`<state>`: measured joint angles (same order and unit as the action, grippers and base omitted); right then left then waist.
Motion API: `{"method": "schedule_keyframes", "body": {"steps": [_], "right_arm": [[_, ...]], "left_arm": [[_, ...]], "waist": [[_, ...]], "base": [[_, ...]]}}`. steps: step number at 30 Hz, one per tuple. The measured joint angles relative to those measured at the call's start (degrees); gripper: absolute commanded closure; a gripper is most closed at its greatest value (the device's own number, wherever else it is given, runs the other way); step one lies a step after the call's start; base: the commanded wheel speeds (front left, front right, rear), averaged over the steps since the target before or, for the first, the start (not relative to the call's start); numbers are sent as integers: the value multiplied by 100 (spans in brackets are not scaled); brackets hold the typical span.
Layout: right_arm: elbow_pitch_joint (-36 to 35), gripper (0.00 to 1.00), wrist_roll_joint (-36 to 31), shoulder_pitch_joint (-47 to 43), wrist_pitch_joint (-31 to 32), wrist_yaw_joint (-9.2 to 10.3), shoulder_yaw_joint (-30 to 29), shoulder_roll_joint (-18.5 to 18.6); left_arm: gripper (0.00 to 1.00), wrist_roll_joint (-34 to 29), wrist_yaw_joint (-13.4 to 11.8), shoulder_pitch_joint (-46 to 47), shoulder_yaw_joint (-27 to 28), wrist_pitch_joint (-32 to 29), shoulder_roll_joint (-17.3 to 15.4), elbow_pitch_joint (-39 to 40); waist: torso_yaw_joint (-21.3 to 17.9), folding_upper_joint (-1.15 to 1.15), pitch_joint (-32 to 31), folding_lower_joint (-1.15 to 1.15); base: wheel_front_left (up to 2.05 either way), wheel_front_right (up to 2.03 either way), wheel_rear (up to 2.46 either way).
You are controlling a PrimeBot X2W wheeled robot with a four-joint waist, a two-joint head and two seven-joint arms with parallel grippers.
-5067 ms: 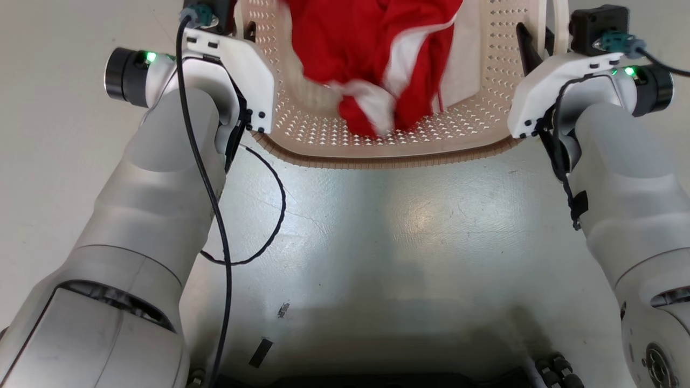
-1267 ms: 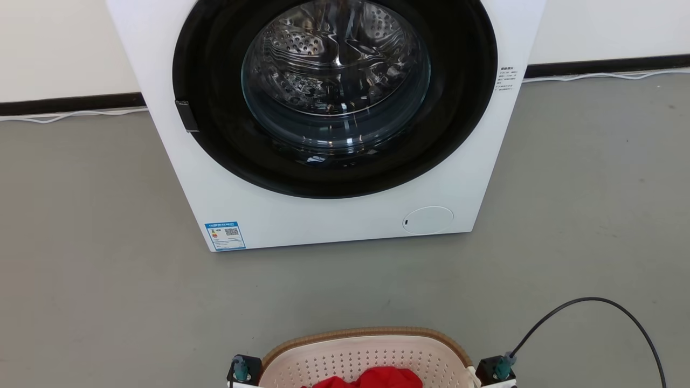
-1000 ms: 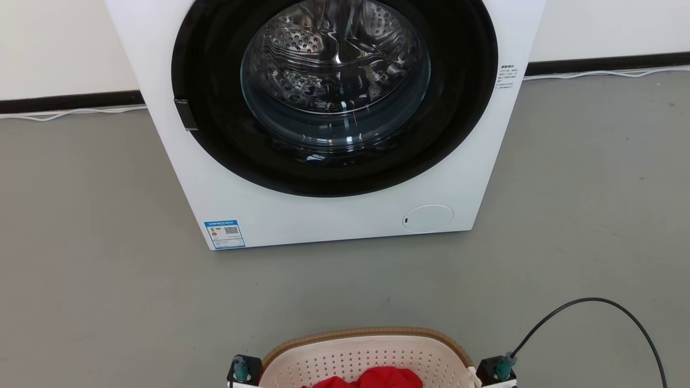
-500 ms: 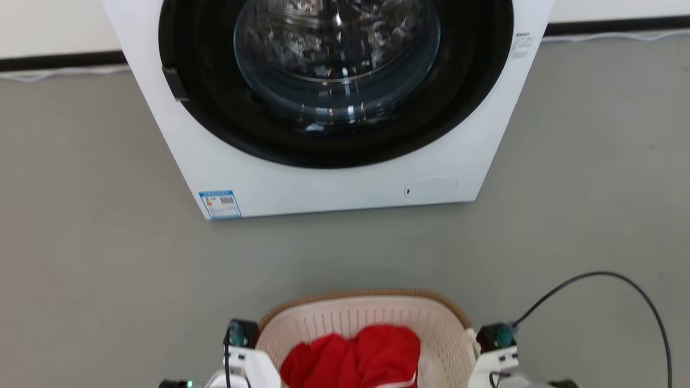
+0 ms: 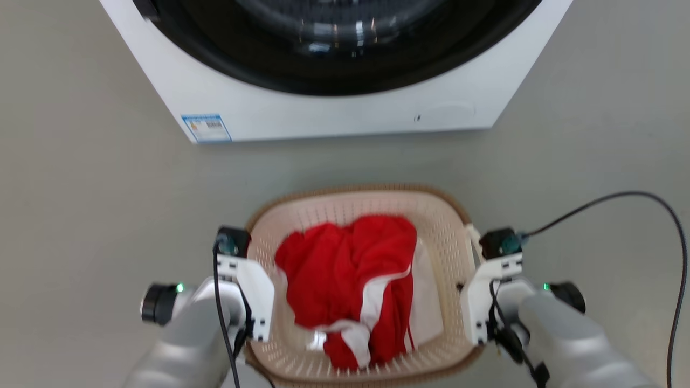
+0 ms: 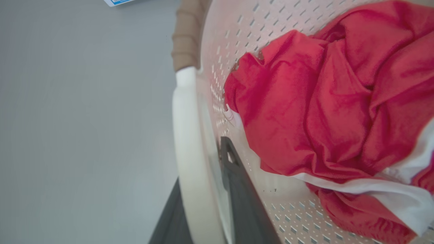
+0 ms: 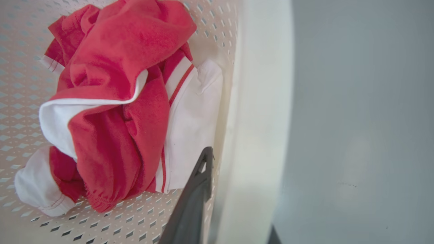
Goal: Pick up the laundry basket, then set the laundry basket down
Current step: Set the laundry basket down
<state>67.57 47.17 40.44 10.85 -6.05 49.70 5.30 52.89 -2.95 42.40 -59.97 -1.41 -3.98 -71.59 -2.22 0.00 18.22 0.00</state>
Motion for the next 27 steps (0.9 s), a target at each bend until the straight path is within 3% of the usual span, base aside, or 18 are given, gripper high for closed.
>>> {"method": "schedule_keyframes", "body": {"steps": [14, 27], "right_arm": [[386, 100, -338, 1435, -719, -3, -207, -7], [746, 100, -658, 2486, -1393, -53, -767, -26]], "left_arm": [[100, -114, -20, 1519, 44, 354, -1, -108], [100, -226, -67, 2529, 104, 701, 5, -171]], "waist": [[28, 0, 1661, 0], [90, 0, 3097, 0]], "base": [[0, 0, 0], [0, 0, 0]]}}
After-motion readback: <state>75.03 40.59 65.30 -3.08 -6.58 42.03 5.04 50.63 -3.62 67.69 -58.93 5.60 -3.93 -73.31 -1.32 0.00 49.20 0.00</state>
